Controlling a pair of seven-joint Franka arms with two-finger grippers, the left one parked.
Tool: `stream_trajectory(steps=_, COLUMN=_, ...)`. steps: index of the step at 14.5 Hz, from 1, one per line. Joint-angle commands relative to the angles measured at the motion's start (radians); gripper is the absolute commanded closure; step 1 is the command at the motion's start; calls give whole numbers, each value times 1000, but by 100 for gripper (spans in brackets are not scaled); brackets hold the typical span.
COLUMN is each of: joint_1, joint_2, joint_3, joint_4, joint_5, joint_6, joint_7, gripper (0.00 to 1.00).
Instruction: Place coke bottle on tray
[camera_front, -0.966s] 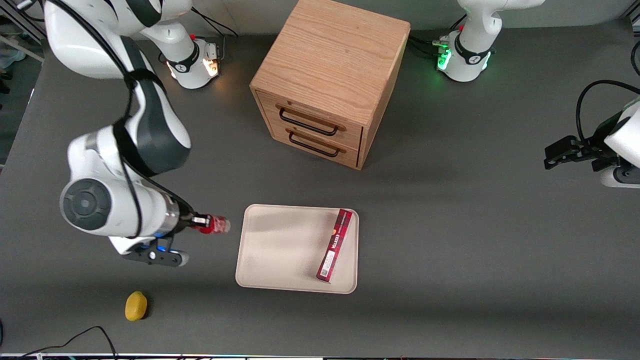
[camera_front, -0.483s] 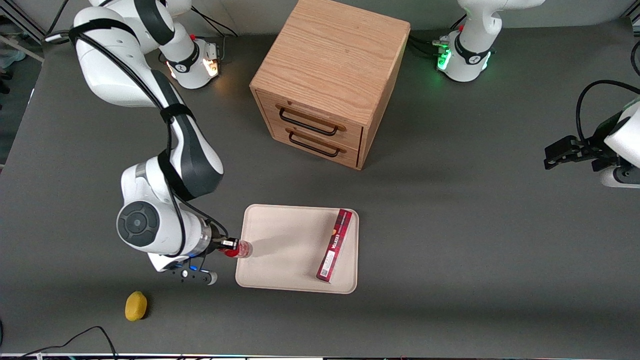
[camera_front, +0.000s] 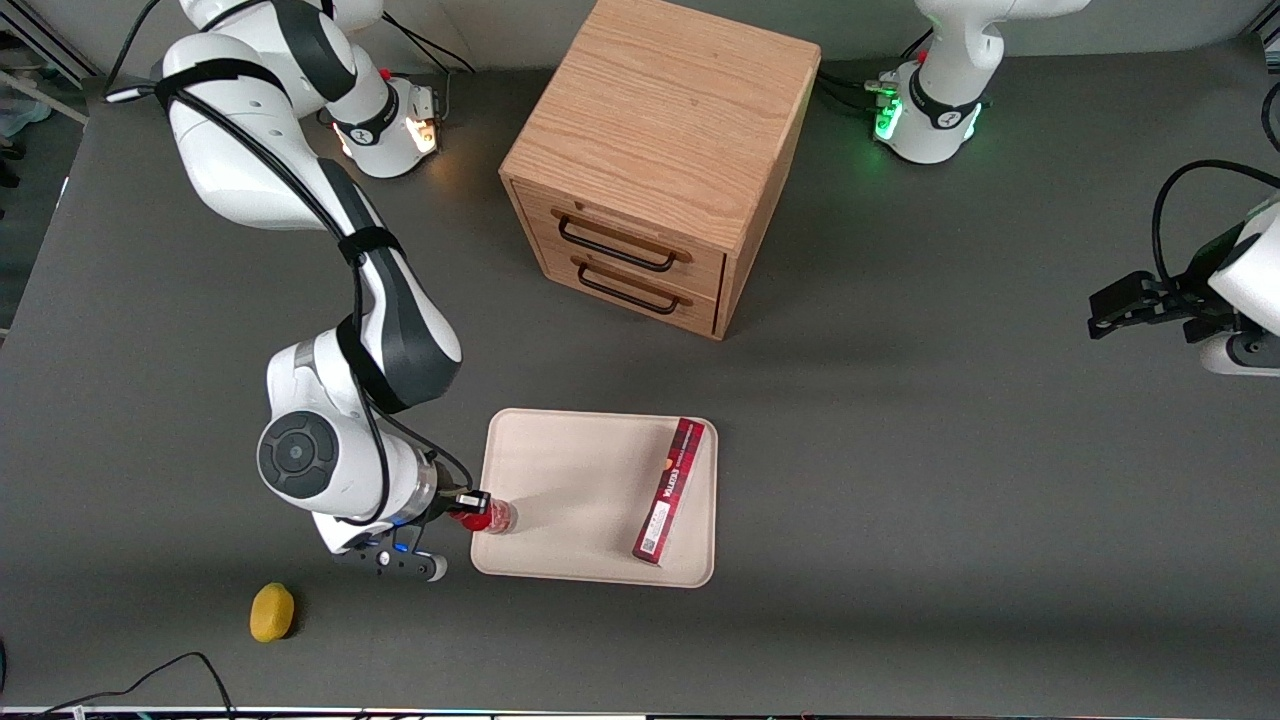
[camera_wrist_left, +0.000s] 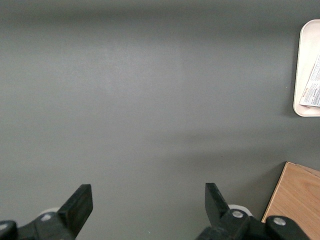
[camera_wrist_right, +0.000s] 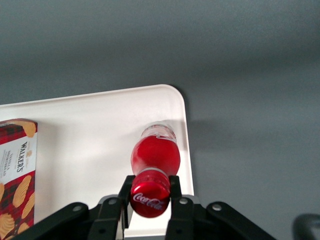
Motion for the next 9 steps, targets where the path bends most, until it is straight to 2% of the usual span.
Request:
stream_trajectory(steps=1, joint_1=16, joint_2=33, joint_3=-11, joint_4=47, joint_5=-31, joint_6=12, joint_7=29, gripper=100)
stream_trajectory(steps=2, joint_1=16, joint_2=33, joint_3=-11, joint_4=46, joint_5=-31, joint_6=13, joint_7=29, gripper=100)
stream_trajectory(steps=3, joint_1=16, joint_2=33, joint_3=-11, joint_4=44, joint_5=-31, joint_6=13, joint_7=29, gripper=92)
stream_trajectory(steps=4, joint_1=16, joint_2=33, joint_3=-11, joint_4=43, joint_5=-32, joint_6=13, joint_7=35, gripper=74)
stream_trajectory(steps=5, joint_1=16, joint_2=33, joint_3=-11, joint_4=43, joint_5=-32, joint_6=13, joint_7=38, gripper=27)
stream_trajectory(steps=6, joint_1=16, joint_2=32, joint_3=-11, joint_4=41, joint_5=-35, joint_6=13, joint_7=38, gripper=0)
stream_trajectory(steps=9, joint_1=-9, joint_2=-25, joint_3=3, joint_4=-7, joint_5=-34, joint_6=-9, joint_7=80, gripper=0)
